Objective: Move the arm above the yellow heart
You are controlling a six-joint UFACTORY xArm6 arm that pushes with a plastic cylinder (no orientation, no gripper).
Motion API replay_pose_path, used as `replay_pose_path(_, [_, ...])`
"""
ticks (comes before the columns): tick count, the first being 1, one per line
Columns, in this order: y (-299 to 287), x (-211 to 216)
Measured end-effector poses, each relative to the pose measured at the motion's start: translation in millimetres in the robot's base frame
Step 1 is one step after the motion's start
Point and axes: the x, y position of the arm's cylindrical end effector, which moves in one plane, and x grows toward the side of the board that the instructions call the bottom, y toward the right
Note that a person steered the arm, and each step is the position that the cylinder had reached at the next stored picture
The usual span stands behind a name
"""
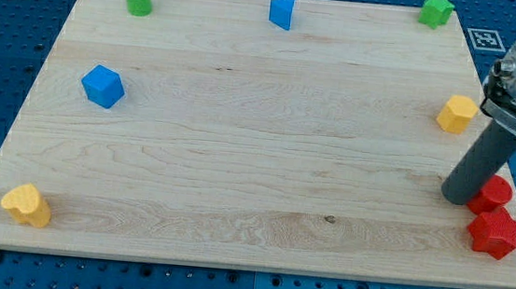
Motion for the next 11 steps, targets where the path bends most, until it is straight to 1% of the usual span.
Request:
replay_pose_path(1, [-2, -10])
replay_pose_path(2, [-4, -29])
replay_pose_path(3, [-44, -32])
replay_pose_path(4, [-108, -17])
replay_pose_path(6, [-115, -16])
replay_pose_path(7, [-173, -16])
replay_pose_path(9, [-323, -16])
replay_pose_path(11, [-494, -16])
